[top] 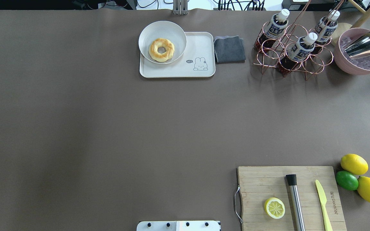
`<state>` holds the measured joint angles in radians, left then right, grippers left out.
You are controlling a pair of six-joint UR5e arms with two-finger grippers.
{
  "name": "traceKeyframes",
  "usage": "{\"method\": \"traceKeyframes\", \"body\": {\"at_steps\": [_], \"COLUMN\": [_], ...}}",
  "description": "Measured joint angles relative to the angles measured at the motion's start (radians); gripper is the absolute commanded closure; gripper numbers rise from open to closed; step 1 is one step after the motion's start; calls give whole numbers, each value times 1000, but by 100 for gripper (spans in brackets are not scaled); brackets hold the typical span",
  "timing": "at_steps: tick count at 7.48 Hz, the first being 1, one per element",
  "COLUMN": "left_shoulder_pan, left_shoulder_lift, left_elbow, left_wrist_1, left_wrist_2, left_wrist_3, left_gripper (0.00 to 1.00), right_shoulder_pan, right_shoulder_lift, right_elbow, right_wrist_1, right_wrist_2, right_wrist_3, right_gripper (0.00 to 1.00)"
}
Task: Place tea on tray
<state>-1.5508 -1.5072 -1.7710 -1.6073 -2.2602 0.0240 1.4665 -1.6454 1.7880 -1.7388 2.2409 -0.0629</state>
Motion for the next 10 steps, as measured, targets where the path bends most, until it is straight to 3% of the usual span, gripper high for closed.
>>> {"method": "traceKeyframes", "body": {"at_steps": [4, 7, 10], "left_shoulder_pan": [0, 0, 14], "left_shoulder_lift": [-5, -4, -49], "left_elbow": [1, -4, 3], "left_wrist_1": [-32, -179, -202], "left_wrist_2": [-110, -116, -119], "left_wrist_3": [-3, -18, -23], "left_gripper": [2, 2, 0], "right_shoulder_pan": [1, 1, -22], "right_shoulder_lift": [11, 11, 76], "right_elbow": [14, 17, 16], "right_wrist_1": [10, 156, 206], "right_wrist_2": [-7, -13, -20], "right_wrist_3": [-2, -7, 1], "right_gripper": [0, 0, 1]}}
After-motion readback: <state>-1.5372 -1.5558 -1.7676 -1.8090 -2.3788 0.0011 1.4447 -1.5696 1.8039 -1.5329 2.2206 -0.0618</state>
